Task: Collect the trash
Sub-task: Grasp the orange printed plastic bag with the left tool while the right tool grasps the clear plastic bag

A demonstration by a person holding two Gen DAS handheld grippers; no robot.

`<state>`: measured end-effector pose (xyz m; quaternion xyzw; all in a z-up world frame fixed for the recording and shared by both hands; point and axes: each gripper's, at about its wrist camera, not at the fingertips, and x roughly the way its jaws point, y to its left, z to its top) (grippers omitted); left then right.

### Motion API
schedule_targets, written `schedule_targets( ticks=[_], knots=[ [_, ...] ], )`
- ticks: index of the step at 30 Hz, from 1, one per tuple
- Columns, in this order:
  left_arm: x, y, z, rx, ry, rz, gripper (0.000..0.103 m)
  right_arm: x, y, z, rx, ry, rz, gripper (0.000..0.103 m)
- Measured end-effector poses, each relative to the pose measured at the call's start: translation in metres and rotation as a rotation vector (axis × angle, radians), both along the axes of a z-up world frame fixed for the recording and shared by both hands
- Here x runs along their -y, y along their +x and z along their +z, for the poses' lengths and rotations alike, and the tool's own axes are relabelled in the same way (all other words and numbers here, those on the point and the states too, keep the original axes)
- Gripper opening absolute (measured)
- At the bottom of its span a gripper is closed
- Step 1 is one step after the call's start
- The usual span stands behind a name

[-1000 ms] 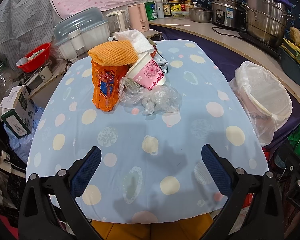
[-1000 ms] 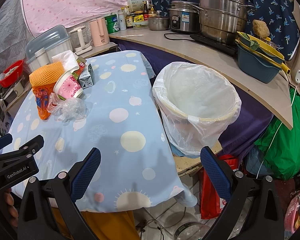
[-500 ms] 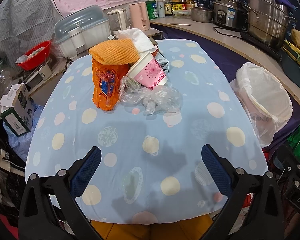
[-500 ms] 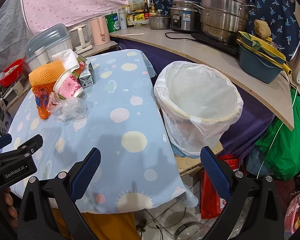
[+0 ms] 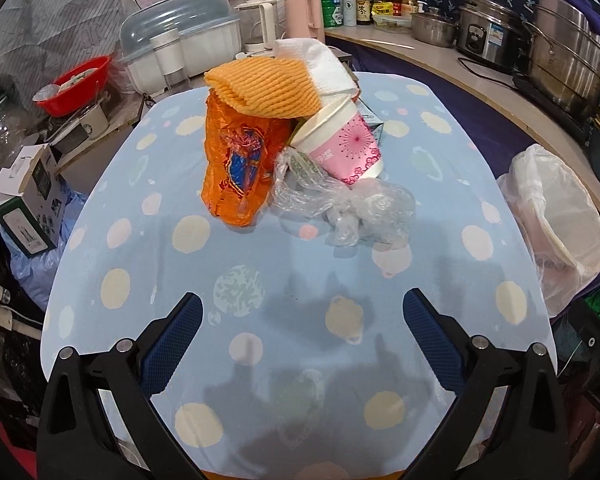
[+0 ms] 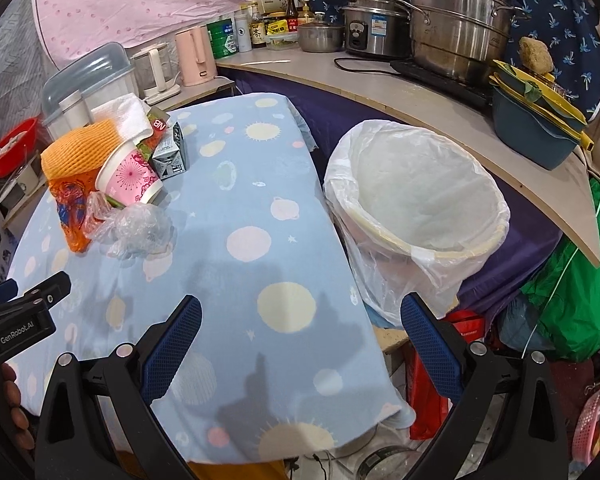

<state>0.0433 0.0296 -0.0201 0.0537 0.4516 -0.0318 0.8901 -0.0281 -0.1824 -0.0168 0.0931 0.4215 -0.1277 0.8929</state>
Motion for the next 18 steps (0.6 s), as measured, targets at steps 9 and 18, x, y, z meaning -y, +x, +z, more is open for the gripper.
schedule_targets(
  ticks=[9,18],
  knots=[
    [-0.043,0.052,-0.014,-0.004,-0.023,0.075,0.096,-0.038,0.058,-0.009,0.023,0.003,0.074,0.096],
    [-0.070,0.093,-0.026,-0.011,-0.066,0.100,0.096,-0.086,0.116,-0.021,0.027,0.008,0.175,0.096]
  ],
)
